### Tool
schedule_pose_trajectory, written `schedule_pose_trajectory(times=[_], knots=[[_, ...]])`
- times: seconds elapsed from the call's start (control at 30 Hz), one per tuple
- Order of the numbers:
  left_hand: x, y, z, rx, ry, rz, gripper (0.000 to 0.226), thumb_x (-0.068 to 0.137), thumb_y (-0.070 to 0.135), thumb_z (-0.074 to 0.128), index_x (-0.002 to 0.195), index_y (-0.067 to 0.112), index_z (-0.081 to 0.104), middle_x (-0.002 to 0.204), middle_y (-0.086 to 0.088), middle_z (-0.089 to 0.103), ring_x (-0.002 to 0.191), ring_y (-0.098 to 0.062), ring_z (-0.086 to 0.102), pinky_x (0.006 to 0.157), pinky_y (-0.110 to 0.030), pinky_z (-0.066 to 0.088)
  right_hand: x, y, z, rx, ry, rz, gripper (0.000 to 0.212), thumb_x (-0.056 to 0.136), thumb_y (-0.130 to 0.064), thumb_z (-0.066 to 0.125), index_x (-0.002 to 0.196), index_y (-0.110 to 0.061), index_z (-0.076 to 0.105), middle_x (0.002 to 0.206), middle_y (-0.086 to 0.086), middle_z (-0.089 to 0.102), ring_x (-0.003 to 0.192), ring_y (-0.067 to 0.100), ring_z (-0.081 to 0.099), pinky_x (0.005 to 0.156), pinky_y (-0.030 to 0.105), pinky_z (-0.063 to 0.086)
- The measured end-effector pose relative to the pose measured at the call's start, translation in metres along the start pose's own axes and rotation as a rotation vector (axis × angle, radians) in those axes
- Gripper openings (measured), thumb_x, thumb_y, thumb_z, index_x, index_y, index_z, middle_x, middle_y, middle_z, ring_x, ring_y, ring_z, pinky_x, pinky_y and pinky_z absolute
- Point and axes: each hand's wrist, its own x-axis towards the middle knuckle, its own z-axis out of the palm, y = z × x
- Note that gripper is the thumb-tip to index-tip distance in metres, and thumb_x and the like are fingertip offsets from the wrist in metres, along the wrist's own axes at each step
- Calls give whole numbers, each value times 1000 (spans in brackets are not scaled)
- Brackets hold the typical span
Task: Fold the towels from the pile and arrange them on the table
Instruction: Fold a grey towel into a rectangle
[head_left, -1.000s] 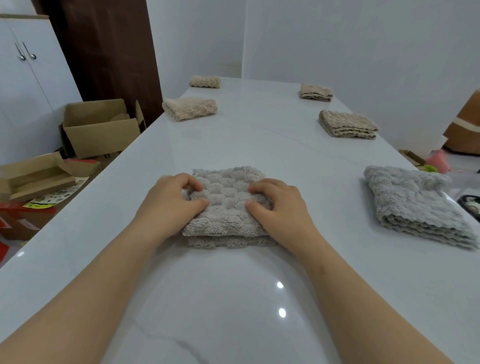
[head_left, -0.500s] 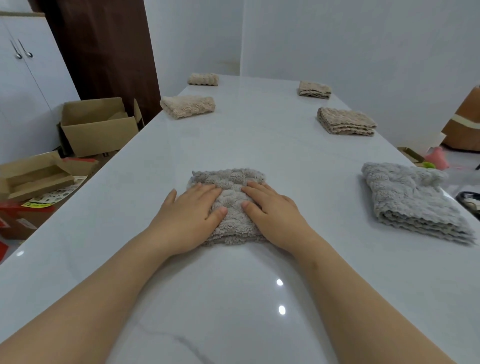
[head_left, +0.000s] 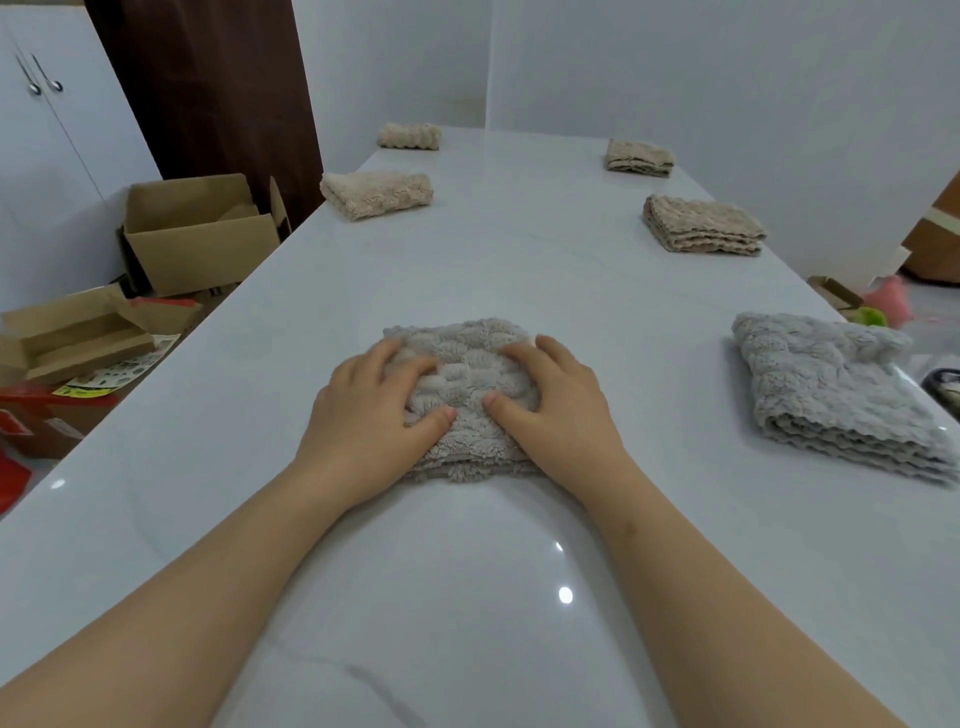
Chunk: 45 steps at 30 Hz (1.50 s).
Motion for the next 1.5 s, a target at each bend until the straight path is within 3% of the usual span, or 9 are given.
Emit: schedule_pose_trajectory(times=[0.2,0.43,0.63,0.8,1.0,1.2,1.3,1.4,1.5], knots=[[-5,8,-12,13,-62,-295,96,60,77,50,138,30,19,123,-9,45,111,-28,48,72,-32,36,-2,-5,-3,-67,27,217,71,71,-56,61,128,-18,41,114,1,59,110,27,48,86,36,33],[11,22,-29,-201,-301,-563,78,61,54,76,116,11,41,114,-6,57,103,-27,56,71,-31,40,-6,-23,-15,-51,-145,401,45,75,-56,60,94,-17,50,94,0,60,98,26,52,80,36,36],[12,29,-39,-638,-375,-642,37,64,22,82,96,25,65,99,2,70,92,-18,64,89,-38,51,-6,-27,-29,255,-232,569,33,71,-41,66,89,-19,50,93,-2,61,89,21,58,80,39,50],[21,27,-50,-878,-304,-687,35,70,11,78,95,21,56,93,3,65,83,-12,63,63,-24,50,0,-37,-34,653,-219,708,30,72,-30,70,93,-24,49,99,-3,61,91,16,61,82,39,55],[35,-4,-59,-891,-239,-683,45,75,10,74,110,16,47,99,1,59,85,-12,59,63,-24,48,14,-60,-20,815,-207,788,29,76,-22,70,97,-18,51,105,6,62,95,23,63,85,43,54],[53,-62,-73,-914,-249,-596,64,82,14,68,131,35,32,103,1,58,82,-8,62,57,-19,49,31,-96,16,840,-179,828,20,81,-23,65,96,-17,53,100,7,64,88,19,64,75,33,56],[69,-97,-85,-933,-311,-515,47,87,11,60,113,44,40,95,4,62,69,-7,67,51,-19,51,43,-121,40,820,-120,857,20,81,-24,64,97,-17,55,102,9,65,91,22,65,76,37,56],[84,-133,-98,-781,-456,-386,30,89,13,57,96,41,49,106,1,57,86,-21,61,73,-32,52,48,-150,67,728,11,908,21,81,-26,63,99,-17,58,99,7,66,91,23,65,82,41,55],[90,-157,-107,-755,-531,-287,24,89,9,56,93,32,53,104,11,51,91,-7,51,71,-13,40,44,-176,86,657,100,962,18,80,-26,62,96,-19,58,93,4,66,86,20,64,77,36,54]])
